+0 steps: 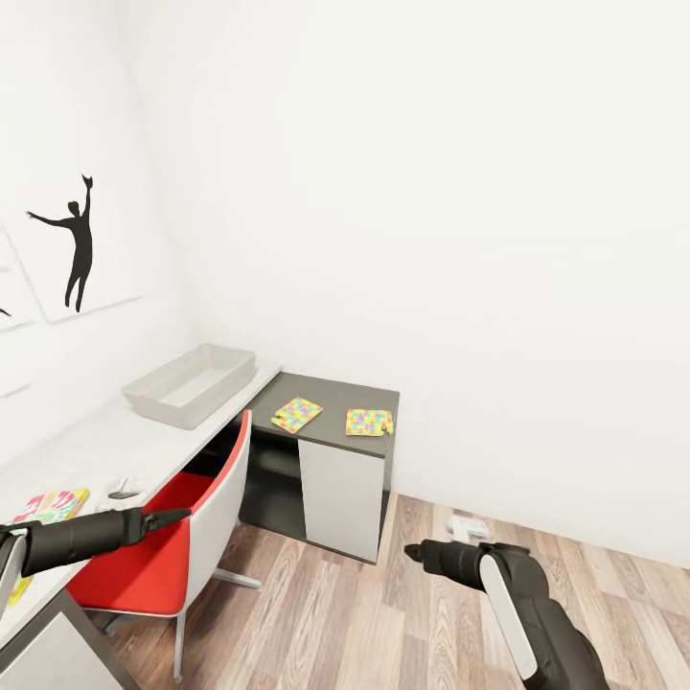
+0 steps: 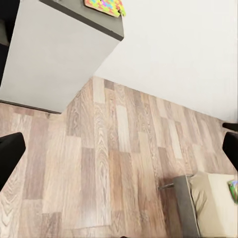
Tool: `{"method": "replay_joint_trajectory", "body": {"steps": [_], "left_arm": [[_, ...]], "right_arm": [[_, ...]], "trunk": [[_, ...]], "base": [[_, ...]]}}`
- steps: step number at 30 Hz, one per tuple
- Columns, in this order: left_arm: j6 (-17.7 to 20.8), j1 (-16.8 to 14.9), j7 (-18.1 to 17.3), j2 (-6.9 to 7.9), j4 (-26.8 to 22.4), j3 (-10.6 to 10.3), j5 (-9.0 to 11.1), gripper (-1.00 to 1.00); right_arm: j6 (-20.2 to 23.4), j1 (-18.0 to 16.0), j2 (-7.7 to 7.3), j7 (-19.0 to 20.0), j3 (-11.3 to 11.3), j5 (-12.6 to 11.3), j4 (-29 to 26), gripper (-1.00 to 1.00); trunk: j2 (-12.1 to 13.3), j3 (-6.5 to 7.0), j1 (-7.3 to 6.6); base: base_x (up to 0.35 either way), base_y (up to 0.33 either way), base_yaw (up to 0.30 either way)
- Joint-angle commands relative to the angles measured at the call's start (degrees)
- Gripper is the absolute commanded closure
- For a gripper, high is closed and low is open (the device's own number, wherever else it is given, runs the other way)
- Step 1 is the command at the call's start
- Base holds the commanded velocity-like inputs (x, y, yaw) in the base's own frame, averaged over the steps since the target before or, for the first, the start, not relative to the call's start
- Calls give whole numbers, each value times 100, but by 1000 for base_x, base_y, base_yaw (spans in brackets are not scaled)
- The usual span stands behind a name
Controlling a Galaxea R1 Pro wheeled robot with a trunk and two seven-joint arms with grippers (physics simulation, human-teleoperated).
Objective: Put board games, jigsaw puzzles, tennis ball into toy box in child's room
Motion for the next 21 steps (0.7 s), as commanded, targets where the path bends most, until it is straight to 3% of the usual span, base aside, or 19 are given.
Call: {"method": "replay_joint_trajectory", "body": {"steps": [1,6,10,21], "left_arm": [[52,-5,-224,33,2,72,-22,-100],[52,11,-571,88,8,214,-49,-100],[52,59,-621,95,9,241,-52,-100],[52,92,-655,96,12,260,-49,-100]], "right_arm": [[32,-5,2,63,-10,19,-18,-100],[41,-5,-2,259,-13,5,-35,-100],[41,-5,-4,386,-19,3,-38,-100],[41,-5,-3,478,-23,0,-33,-100]], "trunk": [[-13,-14,4],[-13,-26,4],[-13,-55,4],[-13,-155,4]], "base": [[0,0,0],[0,0,0],[43,0,0],[289,0,0]]}}
